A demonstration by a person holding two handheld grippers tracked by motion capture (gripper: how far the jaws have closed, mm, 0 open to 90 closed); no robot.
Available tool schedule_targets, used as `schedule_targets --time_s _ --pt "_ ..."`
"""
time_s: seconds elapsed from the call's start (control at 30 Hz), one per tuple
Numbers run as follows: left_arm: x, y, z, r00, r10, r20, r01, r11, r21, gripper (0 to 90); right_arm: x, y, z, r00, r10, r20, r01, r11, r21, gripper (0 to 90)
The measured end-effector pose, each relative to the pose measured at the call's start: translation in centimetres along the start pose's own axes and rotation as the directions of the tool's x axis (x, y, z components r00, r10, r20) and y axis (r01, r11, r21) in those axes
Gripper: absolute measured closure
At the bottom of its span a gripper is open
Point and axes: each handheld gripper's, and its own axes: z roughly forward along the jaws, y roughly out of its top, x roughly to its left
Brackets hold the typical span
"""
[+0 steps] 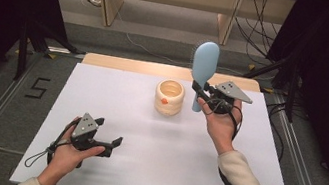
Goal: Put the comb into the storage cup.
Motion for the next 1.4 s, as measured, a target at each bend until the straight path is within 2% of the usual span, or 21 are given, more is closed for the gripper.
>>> schedule_targets --time_s 1.4 --pt "-0.1 0.0 0.0 1.0 -0.003 0.001 0.003 1.0 -0.003 5.4 0.2 0.7 2.1 0.9999 0.002 0.015 -0.002 1.0 -0.004 70.5"
